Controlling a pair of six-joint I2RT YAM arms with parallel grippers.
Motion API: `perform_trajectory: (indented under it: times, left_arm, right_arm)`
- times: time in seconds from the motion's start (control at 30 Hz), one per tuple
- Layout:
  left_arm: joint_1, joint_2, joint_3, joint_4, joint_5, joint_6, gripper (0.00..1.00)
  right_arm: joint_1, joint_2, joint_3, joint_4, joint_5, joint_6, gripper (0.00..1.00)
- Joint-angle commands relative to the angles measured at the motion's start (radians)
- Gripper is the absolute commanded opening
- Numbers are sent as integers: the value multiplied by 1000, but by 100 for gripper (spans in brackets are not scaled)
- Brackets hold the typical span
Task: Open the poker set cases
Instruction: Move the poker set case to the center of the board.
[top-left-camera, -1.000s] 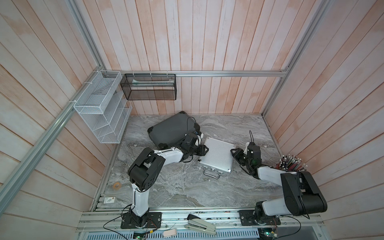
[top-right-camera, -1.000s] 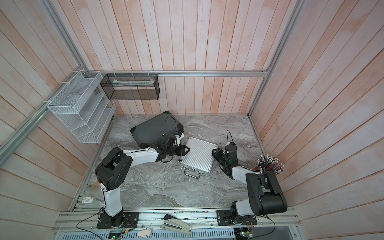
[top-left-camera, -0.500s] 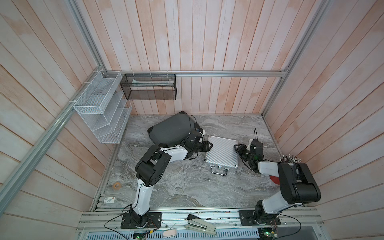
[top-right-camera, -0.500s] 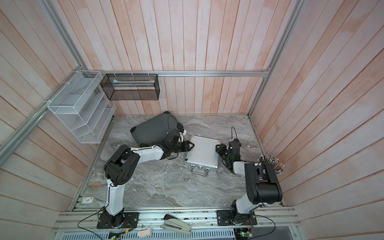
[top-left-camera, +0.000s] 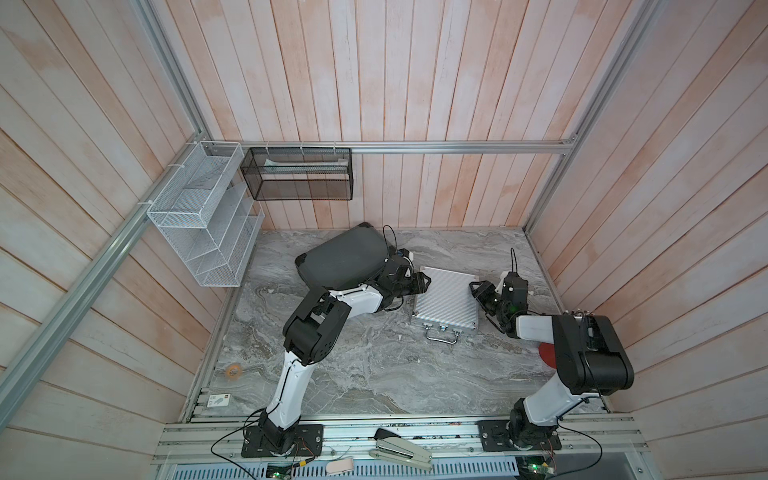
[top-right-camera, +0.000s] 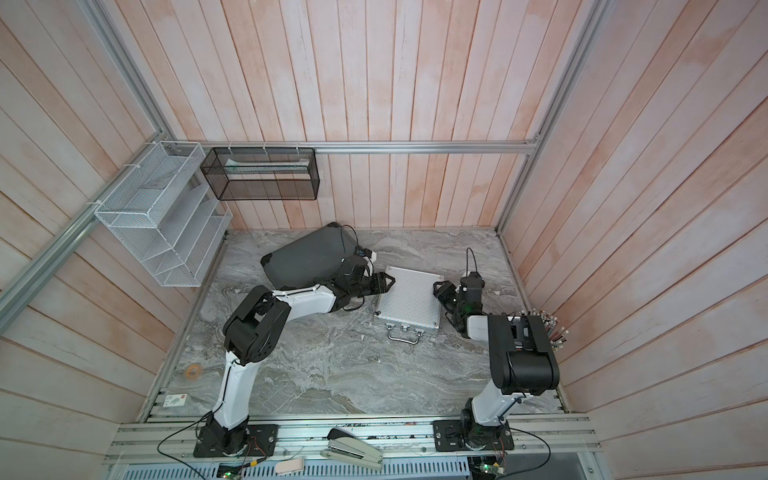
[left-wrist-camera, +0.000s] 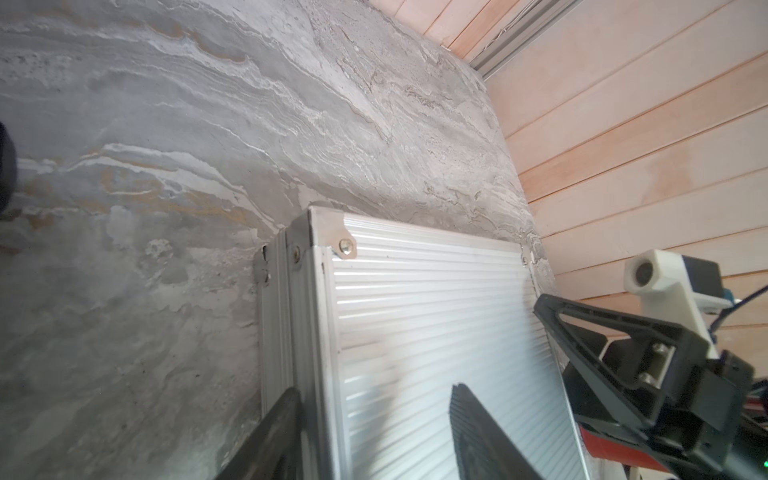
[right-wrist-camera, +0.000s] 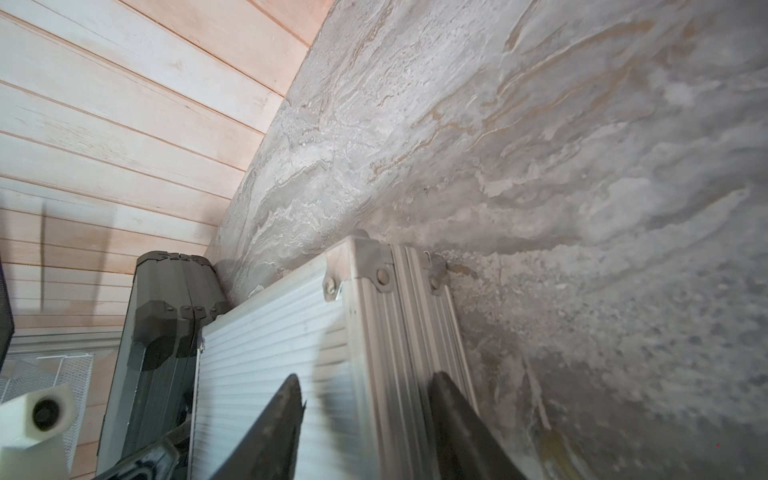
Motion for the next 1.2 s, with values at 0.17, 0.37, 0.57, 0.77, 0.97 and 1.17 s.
perform_trajectory:
  times: [0.17, 0.37, 0.57, 0.77, 0.97, 1.17]
  left_arm:
    - [-36, -64, -39, 12, -48, 52, 82]
    - [-45, -143, -73, -1, -143, 113, 100]
    - [-84, -237, -143, 9, -252, 162, 100]
    - [-134, -345, -274, 57, -354, 156, 100]
    - [-172, -439, -407, 81, -412, 62, 100]
    - [-186, -517, -544, 112, -414, -43, 100]
  right_arm:
    - [-20, -35, -21, -54, -79, -61, 85]
    - [-23, -136, -40, -134, -42, -129, 99]
    - [-24, -260, -97, -193, -22, -172, 98]
    - [-21, -406, -183, -228, -31, -186, 98]
    - [-10, -514, -269, -262, -56, -173, 98]
    - [37, -548, -328, -278, -69, -137, 94]
